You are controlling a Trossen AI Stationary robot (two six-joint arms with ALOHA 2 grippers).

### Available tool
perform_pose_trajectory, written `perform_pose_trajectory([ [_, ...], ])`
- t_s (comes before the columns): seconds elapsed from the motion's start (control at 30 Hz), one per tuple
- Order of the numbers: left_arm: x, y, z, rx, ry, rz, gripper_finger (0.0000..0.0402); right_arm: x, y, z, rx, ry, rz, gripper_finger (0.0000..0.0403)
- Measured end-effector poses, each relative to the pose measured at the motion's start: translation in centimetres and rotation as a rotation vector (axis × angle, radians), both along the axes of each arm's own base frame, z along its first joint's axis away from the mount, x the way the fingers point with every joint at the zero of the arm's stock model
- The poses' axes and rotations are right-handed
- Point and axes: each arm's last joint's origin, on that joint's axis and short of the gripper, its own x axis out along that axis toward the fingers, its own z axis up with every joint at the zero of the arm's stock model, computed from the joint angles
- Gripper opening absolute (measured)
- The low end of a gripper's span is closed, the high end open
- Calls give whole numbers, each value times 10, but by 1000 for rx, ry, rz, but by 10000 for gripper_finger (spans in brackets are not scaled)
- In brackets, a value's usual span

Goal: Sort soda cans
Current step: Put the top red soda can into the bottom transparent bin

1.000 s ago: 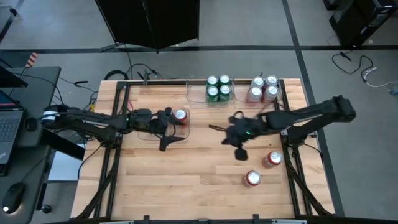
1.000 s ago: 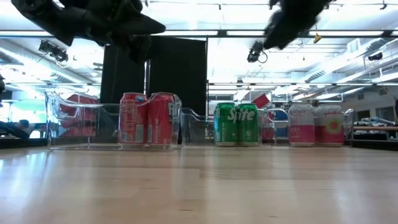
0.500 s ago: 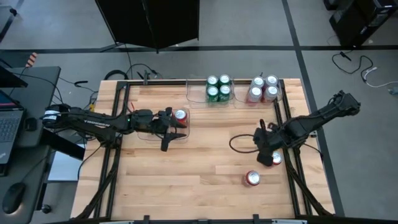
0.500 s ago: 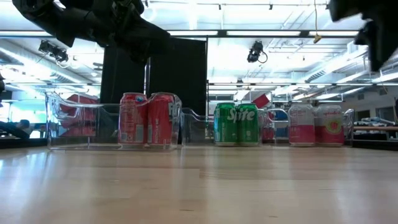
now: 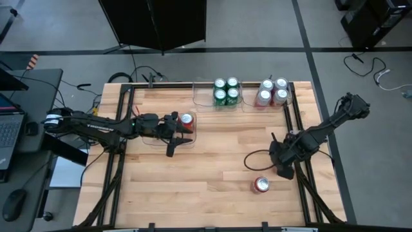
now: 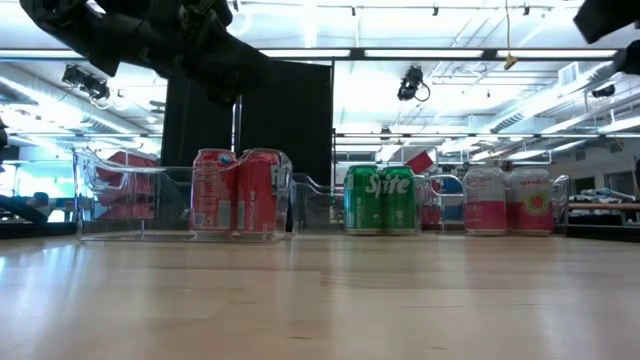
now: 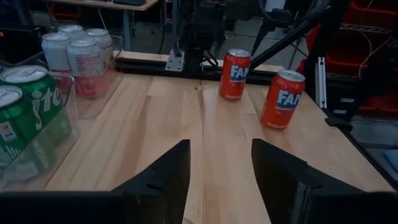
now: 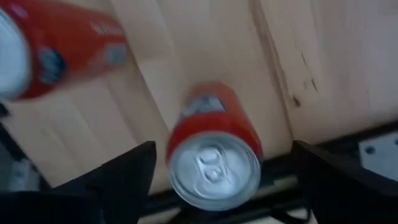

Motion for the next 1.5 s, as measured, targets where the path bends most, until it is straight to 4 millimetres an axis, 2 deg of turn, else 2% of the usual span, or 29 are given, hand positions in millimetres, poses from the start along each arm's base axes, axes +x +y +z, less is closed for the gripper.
perform_pose_trajectory([
  [0.17, 0, 0, -1, -9, 13, -1, 173, -4, 8, -7, -64, 89, 44, 381],
  [0.37, 0, -1, -2, -12, 19, -17, 173, 0, 17, -26, -70, 134, 52, 382],
  [0.5, -1, -1, -3, -12, 30, -21, 173, 1, 19, -41, -75, 205, 55, 363],
  [0.6, -1, -1, -4, -19, 43, -22, 173, 4, 19, -46, -71, 241, 69, 327],
  [0.7, -3, -2, -8, -49, 95, -54, 172, 6, 19, -45, -68, 239, 88, 281],
  [0.8, -6, -3, -7, -45, 109, -87, 172, 13, 17, -38, -67, 198, 104, 280],
  [0.9, -9, -3, -6, -27, 127, -82, 172, 23, 10, -22, -70, 156, 114, 280],
  [1.2, -25, 0, 1, 44, 161, -3, 172, 73, -32, 53, -172, -153, 85, 280],
  [1.33, -36, 0, 6, 56, 171, 6, 172, 113, -47, 70, -239, -188, 164, 280],
  [1.5, -49, 0, 16, 80, 143, 44, 172, 178, -59, 78, -283, -224, 308, 280],
])
